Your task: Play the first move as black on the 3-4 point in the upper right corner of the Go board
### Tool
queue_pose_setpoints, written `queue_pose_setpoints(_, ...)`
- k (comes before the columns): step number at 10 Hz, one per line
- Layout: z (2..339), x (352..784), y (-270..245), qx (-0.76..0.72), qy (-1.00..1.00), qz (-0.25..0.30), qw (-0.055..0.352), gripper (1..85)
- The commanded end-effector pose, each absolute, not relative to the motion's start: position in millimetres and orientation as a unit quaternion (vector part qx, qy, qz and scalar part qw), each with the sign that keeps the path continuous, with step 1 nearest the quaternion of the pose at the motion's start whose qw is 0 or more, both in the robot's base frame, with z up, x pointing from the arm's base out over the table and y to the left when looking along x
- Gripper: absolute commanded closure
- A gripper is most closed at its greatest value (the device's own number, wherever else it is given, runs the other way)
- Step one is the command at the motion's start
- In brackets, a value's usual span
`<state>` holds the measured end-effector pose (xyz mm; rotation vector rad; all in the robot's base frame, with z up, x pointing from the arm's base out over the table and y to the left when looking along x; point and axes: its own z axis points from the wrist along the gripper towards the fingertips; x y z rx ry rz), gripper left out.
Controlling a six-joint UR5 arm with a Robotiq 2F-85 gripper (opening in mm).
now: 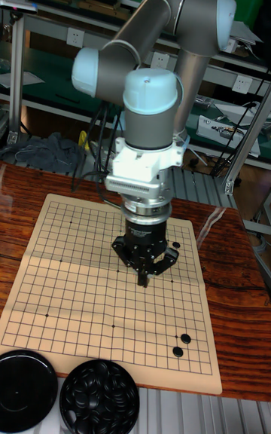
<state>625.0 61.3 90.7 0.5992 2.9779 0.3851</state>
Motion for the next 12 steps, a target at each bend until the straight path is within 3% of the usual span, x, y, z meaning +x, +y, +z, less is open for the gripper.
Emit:
queue_pose_setpoints(1,87,620,67,0.196,0.972,0.120,0.050,84.3)
queue_pose_setpoints(5,81,600,45,0.134,0.988,0.068,0.024,84.3)
queue_pose_setpoints(8,77,600,47,0.140,0.985,0.097,0.025,84.3)
queue_pose_setpoints(12,83,563,92,0.172,0.973,0.152,0.027,84.3)
